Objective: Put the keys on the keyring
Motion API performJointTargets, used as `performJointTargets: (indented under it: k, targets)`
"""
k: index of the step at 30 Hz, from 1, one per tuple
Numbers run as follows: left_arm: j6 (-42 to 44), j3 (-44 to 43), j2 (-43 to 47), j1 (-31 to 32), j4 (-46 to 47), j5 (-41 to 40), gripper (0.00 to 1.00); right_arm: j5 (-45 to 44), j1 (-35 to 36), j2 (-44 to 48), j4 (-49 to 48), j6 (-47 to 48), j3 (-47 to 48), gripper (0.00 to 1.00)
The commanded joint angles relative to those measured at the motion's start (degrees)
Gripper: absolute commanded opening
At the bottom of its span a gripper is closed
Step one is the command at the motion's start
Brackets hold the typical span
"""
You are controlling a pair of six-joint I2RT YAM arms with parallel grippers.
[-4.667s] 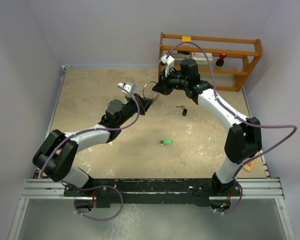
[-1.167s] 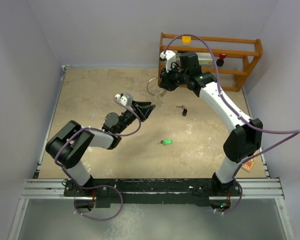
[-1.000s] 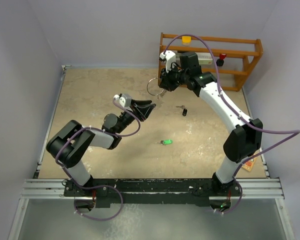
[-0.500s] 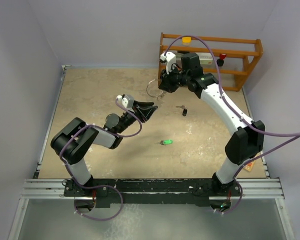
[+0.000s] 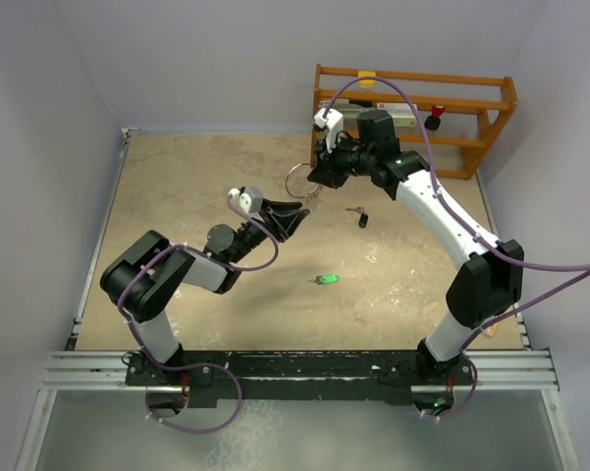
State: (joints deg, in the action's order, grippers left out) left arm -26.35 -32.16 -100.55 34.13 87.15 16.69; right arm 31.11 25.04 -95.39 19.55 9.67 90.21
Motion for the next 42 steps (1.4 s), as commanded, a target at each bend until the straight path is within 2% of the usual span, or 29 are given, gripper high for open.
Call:
performJointTargets:
  k: [1, 22, 42]
  targets:
    - [0.33, 0.82, 1.23, -0.38, 11.38, -0.1, 0.31, 3.72, 0.36, 2.07, -2.86, 1.48, -0.04, 0.0]
    - [0.68, -0.13, 4.56, -0.35, 8.78, 0.63, 0.29, 5.03, 1.06, 0.81, -1.89, 2.65, 0.4, 0.0]
    - [0.51, -1.58, 3.38, -0.33, 8.38, 0.67, 0.27, 4.98, 1.31, 0.82, -1.39, 3.0, 0.59, 0.0]
